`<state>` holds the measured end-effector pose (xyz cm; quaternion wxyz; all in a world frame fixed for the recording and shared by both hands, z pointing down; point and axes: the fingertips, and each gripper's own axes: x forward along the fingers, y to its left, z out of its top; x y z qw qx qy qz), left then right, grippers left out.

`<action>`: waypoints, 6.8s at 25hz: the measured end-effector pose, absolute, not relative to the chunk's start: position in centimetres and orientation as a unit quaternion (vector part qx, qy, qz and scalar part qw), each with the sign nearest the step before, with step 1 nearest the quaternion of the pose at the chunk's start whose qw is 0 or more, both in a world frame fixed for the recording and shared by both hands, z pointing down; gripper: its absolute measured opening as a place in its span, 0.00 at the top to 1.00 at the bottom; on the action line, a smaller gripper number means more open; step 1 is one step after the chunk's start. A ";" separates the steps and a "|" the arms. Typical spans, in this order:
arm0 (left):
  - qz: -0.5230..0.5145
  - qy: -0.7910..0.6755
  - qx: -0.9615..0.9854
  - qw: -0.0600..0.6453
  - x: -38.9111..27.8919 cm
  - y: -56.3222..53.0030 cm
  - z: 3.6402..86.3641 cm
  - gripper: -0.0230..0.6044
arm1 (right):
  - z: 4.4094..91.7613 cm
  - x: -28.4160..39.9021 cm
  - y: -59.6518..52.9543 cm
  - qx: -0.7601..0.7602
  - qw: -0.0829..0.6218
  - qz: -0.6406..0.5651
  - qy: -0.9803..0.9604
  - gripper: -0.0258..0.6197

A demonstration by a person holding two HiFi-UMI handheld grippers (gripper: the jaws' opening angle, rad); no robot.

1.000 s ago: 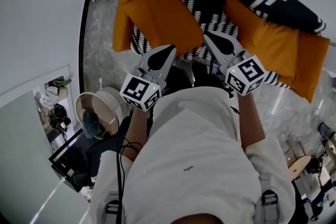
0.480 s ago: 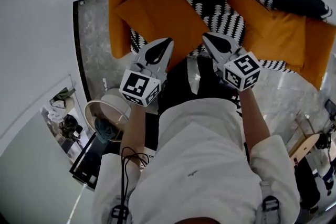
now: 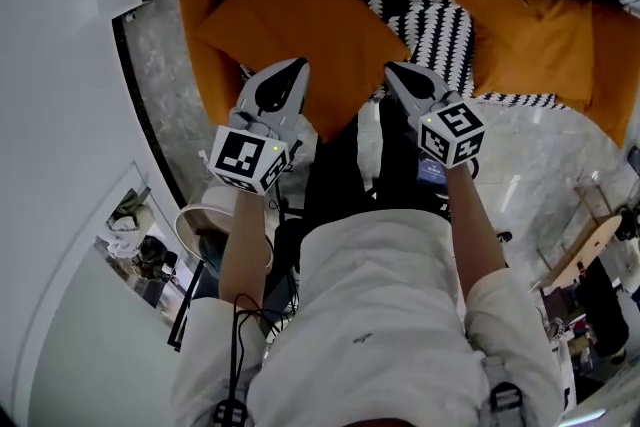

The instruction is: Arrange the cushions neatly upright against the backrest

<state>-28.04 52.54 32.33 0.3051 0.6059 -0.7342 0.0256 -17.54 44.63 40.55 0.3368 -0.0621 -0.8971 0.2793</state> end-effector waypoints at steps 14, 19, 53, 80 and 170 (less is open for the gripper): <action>0.118 -0.675 0.638 0.352 -33.4 53.4 43.3 0.89 | 50.8 -17.9 47.2 0.007 0.396 0.318 -0.862 0.85; 0.159 -0.657 0.641 0.364 -36.2 53.3 46.9 0.85 | 53.5 -17.6 47.4 0.049 0.400 0.358 -0.842 0.79; 0.360 -0.534 0.611 0.460 -47.2 55.3 65.0 0.39 | 68.8 -10.2 49.7 0.281 0.447 0.523 -0.669 0.36; 0.405 -0.497 0.601 0.477 -45.6 55.8 71.0 0.86 | 72.0 -9.4 49.9 0.260 0.503 0.471 -0.677 0.82; 0.085 -0.937 0.309 0.140 -55.4 61.2 50.0 0.95 | 50.3 -34.7 30.8 0.171 0.163 0.239 -0.942 0.92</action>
